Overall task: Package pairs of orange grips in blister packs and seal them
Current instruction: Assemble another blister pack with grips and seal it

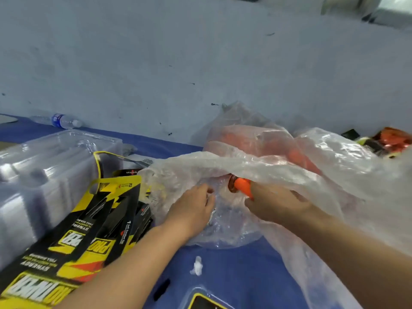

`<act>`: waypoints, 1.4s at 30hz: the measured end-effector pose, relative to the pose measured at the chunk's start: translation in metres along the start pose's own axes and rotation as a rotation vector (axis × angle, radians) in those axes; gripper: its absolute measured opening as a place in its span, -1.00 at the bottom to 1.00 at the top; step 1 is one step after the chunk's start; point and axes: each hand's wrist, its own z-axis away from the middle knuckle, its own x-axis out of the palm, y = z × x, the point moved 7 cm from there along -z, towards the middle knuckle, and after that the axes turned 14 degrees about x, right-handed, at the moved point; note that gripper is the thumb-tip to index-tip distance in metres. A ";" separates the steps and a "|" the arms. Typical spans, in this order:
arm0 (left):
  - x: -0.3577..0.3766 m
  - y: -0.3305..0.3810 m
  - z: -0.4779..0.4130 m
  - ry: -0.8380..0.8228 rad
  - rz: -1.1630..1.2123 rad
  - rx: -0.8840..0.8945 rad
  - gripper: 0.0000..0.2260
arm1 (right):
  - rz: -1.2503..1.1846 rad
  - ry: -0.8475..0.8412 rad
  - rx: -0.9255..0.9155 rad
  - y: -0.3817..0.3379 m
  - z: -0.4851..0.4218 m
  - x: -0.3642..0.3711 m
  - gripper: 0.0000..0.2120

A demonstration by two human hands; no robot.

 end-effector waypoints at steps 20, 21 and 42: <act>-0.132 0.174 0.172 0.401 0.392 0.004 -0.87 | -0.458 0.341 -0.359 0.061 0.264 -0.089 -0.37; -0.131 0.172 0.181 0.407 0.378 -0.015 -0.87 | -0.513 0.335 -0.298 0.079 0.271 -0.081 -0.42; -0.063 0.264 0.184 0.117 0.617 0.290 -0.63 | -1.202 0.473 -0.200 0.111 0.315 -0.072 -0.83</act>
